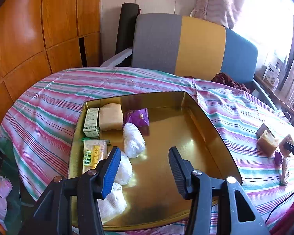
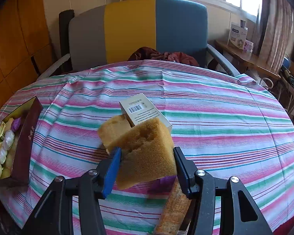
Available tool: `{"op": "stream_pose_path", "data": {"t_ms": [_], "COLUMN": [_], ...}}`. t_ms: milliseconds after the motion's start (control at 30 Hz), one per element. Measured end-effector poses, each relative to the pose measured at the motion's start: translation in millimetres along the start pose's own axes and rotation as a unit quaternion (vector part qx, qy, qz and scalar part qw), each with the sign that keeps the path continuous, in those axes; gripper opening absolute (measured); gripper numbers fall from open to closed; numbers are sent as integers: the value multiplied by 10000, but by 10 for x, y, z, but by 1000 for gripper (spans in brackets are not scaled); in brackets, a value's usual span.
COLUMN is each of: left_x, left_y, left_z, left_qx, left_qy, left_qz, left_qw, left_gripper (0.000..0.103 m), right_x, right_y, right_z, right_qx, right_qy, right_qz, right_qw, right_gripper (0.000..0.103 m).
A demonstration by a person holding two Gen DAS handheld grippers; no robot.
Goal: Organize objects
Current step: 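Lower the plastic bundle into the gold tray and open the left gripper, then carry the large yellow sponge into the gold tray and release it with the right gripper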
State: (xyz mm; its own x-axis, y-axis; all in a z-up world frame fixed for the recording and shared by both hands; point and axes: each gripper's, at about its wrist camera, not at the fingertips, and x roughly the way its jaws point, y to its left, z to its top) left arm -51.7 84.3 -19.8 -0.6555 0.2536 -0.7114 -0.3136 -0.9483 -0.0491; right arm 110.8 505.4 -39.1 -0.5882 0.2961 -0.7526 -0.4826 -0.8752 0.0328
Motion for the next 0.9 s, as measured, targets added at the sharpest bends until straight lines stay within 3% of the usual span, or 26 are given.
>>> {"op": "stream_pose_path", "data": {"t_ms": [500,700,900], "left_x": [-23,-7,17], "left_y": [162,216,327], "left_z": [-87,-110,-131], "left_qx": [-179,-235,-356], "left_qy": [48,82,150], "left_qz": [-108,-116,-93], "left_qw": [9998,9996,9992], "left_gripper": [51,51,51], "right_x": [-212,-365,-453], "right_y": [419,950,1685], "right_z": [50,148,172], "right_qx": [-160,-529,-1053], "right_qy": [-179,-337,-363], "right_qz": [369,901,1591], "right_qw": [9990,9940,9810], "right_gripper": [54,54,54]}}
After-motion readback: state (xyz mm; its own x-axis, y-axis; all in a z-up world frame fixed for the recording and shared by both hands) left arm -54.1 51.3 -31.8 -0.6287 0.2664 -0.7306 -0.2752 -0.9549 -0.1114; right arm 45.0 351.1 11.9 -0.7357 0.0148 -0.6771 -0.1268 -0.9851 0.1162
